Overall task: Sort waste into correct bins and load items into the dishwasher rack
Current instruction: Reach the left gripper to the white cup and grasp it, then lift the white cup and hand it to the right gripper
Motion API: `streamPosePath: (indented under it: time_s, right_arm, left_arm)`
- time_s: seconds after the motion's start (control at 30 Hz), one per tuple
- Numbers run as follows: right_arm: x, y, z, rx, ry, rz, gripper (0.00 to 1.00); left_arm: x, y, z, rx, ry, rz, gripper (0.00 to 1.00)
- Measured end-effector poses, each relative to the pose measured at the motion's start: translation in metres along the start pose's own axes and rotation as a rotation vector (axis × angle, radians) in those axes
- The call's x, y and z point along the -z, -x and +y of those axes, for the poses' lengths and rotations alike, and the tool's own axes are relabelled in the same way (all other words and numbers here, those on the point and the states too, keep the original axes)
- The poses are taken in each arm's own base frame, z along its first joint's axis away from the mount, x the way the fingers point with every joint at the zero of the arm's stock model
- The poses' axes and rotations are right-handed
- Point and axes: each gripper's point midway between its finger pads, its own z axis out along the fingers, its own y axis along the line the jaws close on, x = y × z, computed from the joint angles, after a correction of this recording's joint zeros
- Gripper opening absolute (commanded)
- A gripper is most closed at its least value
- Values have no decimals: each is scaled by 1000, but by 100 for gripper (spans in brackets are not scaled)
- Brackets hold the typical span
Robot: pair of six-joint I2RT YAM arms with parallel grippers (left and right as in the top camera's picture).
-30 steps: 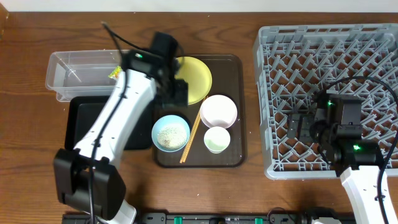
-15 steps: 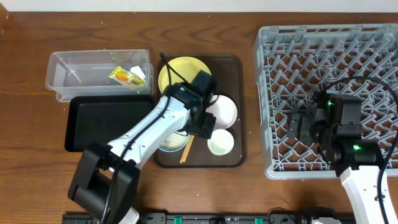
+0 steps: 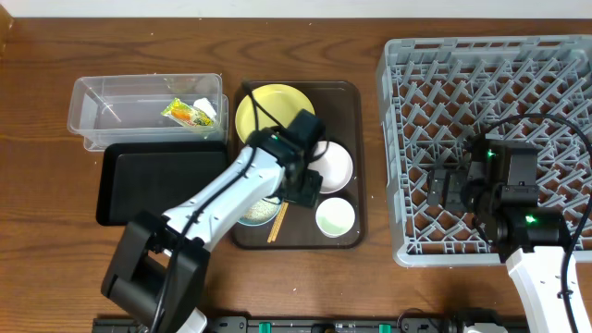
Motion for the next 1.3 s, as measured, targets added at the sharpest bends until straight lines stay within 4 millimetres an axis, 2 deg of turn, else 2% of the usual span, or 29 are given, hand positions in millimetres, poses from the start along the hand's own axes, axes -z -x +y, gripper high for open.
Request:
streamPosePath:
  time_s: [0.07,0.17,0.27,0.37,0.5,0.63,0.73,0.8,0.93,1.0,1.17,1.3]
  right_arm:
    - [0,0,0,0,0,0,99]
    - [0,0,0,0,0,0,99]
    - [0,0,0,0,0,0,99]
    - [0,0,0,0,0,0,99]
    - [0,-1,0,0,0,3,99]
    - [0,-2,0,0,-1,8,99]
    - [0,-2,0,0,-1,8,99]
    - [0,-2,0,0,-1,9,99]
    - [0,-2,0,-1,-1,9,99]
    - [0,-2,0,-1,-1,9,99]
    - [0,-2,0,-1,-1,9,99]
    - [0,-1,0,0,0,3,99]
  left_arm:
    - [5,6,4,19,-4,-18,68]
    - [23,15,2,24,-36,-79,69]
    - [47,16,-15,-3,-112,-131,68]
    - [57,11,-34,-42,-166,-141,69]
    - [49,-2,-53,-96,-190,-94,68]
    - [27,-15,-57,-115,-167,-25,67]
    - [7,-23,-52,-102,-138,40,52]
    - [-6,-26,-49,-97,-122,77,34]
    - [-18,-30,-45,-87,-101,113,19]
    - [-18,-30,-44,-82,-101,115,8]
    - [-15,-32,-42,-83,-92,118,6]
    - [9,-27,-34,-56,-109,65,6]
